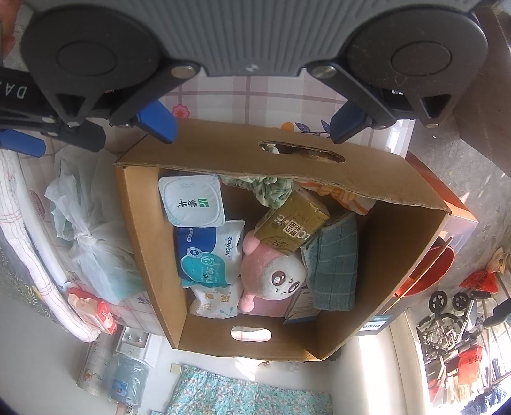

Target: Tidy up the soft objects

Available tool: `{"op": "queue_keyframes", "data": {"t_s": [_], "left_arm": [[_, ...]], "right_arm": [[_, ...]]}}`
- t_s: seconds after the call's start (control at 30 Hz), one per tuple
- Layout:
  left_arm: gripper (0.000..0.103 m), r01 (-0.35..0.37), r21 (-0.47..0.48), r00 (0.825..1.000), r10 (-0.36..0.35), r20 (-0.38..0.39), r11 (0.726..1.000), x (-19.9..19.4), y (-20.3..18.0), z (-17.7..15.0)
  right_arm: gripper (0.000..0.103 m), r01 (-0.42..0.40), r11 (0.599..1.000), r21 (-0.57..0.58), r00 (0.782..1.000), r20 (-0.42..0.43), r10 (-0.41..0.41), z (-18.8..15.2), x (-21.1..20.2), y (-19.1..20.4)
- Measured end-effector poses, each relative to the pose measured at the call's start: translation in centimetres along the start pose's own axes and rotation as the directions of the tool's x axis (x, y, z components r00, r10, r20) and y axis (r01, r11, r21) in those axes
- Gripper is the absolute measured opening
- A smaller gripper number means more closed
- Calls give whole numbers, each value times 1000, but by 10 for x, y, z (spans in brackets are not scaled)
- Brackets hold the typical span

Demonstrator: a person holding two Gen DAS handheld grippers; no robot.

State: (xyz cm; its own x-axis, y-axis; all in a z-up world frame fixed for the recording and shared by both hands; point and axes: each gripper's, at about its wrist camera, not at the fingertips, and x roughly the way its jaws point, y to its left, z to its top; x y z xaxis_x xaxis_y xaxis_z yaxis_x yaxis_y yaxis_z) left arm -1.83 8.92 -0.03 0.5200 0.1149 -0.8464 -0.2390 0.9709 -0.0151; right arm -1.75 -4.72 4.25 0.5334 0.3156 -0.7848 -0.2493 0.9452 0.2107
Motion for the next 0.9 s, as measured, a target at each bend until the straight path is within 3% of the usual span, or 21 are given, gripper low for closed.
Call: {"op": "queue_keyframes", "data": {"t_s": [0.9], "left_arm": [[102, -30, -9, 1000, 30, -2, 1000, 1, 2, 2]], "right_arm": [[102, -5, 1000, -25, 1000, -16, 4, 6, 9, 3]]}}
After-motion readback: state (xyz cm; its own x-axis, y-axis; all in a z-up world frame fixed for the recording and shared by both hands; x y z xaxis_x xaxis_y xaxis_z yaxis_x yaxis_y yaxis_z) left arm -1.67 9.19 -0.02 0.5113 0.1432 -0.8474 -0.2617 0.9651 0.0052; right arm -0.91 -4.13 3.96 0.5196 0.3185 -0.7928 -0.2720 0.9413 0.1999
